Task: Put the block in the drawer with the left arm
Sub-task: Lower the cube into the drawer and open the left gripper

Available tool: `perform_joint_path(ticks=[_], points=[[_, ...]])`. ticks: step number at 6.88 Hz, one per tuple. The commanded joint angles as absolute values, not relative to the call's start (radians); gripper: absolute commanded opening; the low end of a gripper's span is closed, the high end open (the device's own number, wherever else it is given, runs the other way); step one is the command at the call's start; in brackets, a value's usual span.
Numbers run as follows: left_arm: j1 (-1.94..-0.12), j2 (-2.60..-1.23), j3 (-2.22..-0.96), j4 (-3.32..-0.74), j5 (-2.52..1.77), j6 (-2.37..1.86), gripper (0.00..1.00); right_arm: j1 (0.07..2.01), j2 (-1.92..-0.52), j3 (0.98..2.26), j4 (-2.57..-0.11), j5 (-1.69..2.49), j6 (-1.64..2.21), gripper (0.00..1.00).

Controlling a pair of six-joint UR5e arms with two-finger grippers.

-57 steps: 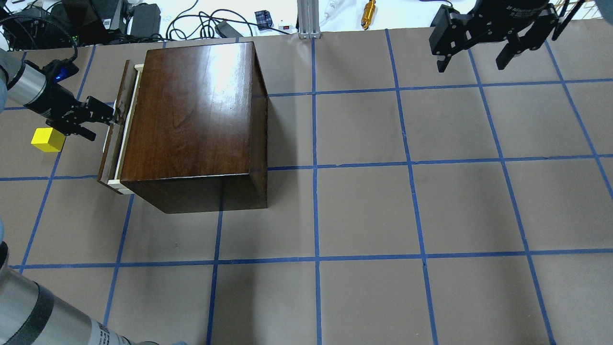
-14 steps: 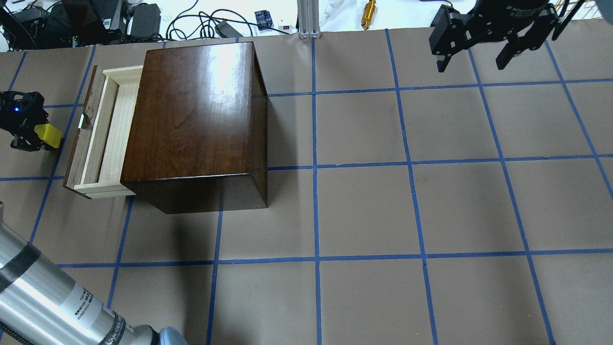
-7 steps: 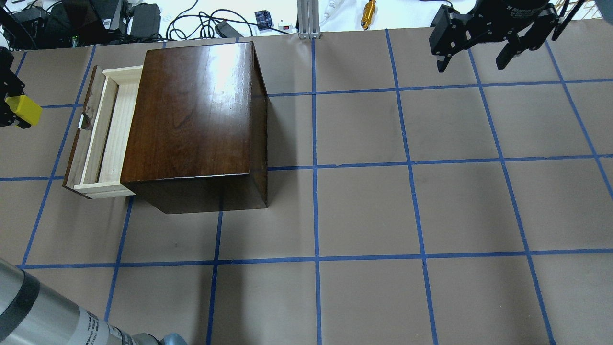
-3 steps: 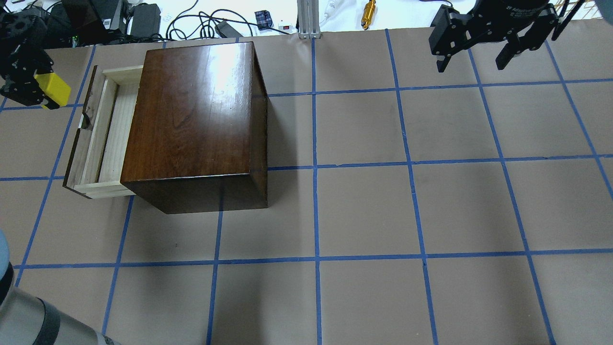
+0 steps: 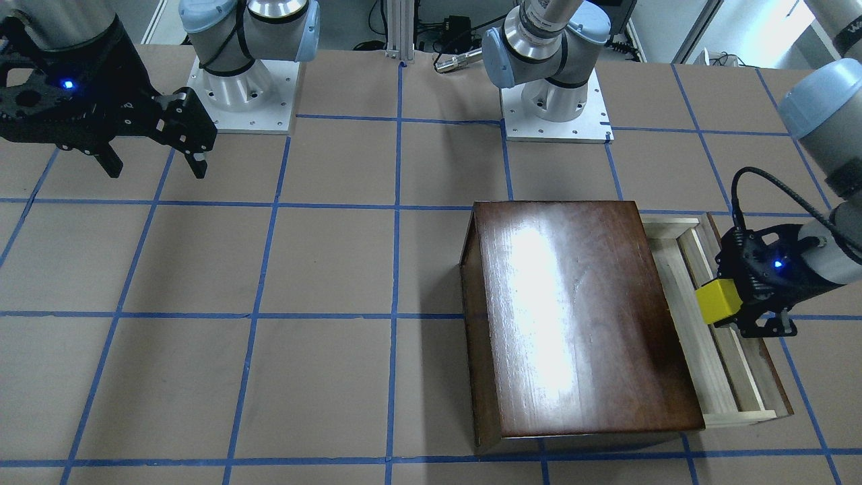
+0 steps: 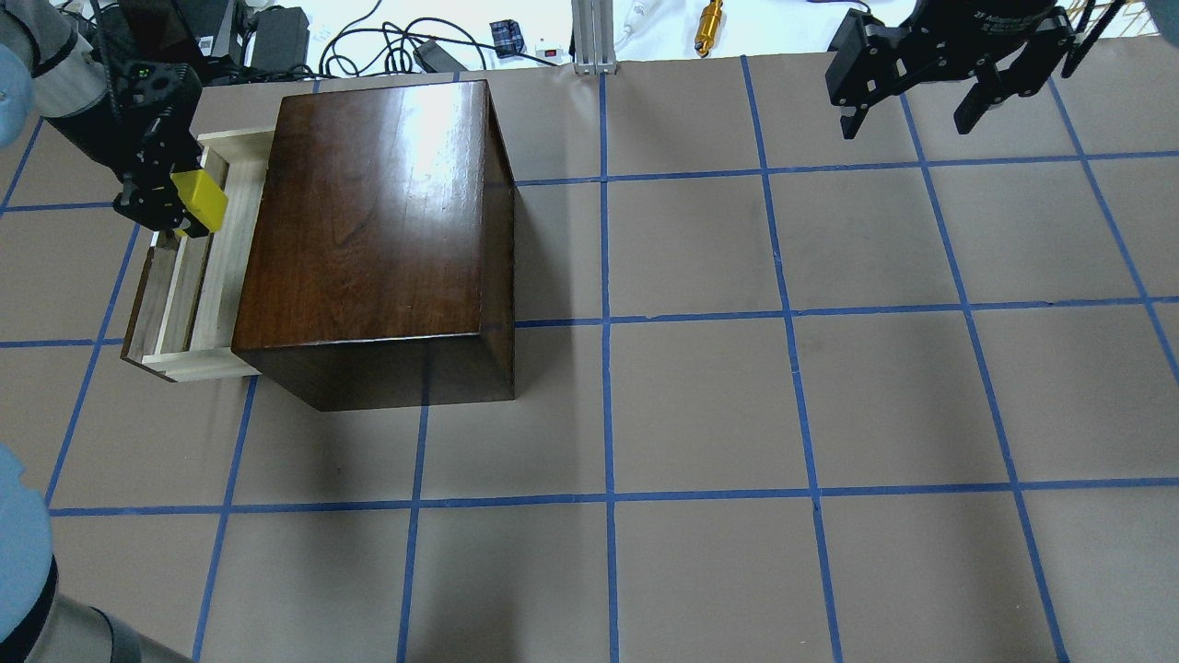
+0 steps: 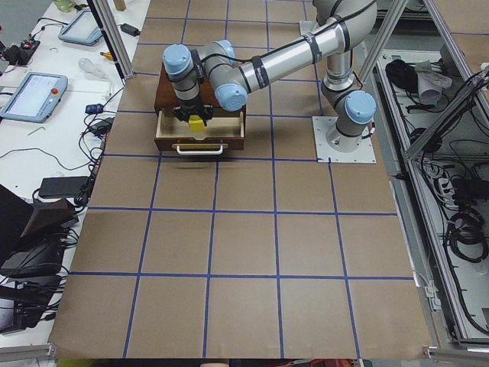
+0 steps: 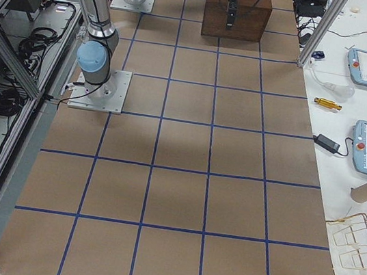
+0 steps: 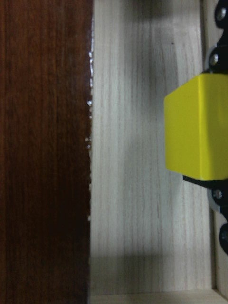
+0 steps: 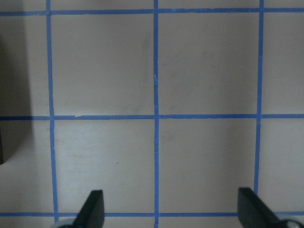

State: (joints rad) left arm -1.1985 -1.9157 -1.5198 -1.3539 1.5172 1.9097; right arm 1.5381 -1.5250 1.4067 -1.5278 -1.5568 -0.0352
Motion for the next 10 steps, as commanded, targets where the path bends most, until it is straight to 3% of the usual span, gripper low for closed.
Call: perform_joint_path(ticks=[1,4,5,6,7,10], points=[[-1.195,-1.913,-1.560,-1.318,1.519,1.940,0.00,1.537,-1.525,1.407,-1.528,-1.555,-0.035,1.00],[-1.195,-1.913,-1.600,-1.299,1.519,1.959,0.00,1.537,-1.526,1.407,-1.528,-1.557,-0.035,1.00],[-1.193,-1.913,-1.601,-1.299,1.520,1.951,0.12,1.539,-1.526,1.407,-1.528,-1.555,-0.035,1.00],[-1.193,-1.916,-1.620,-1.298,1.514,1.948,0.38,1.539,-1.526,1.407,-1.528,-1.557,-0.035,1.00],[-1.193,-1.916,-1.637,-1.281,1.513,1.948,0.50,1.539,-1.525,1.407,-1.528,-1.555,-0.035,1.00],[-1.193,-1.913,-1.634,-1.273,1.519,1.954,1.00,1.539,-1.525,1.407,-1.528,-1.555,-0.035,1.00]])
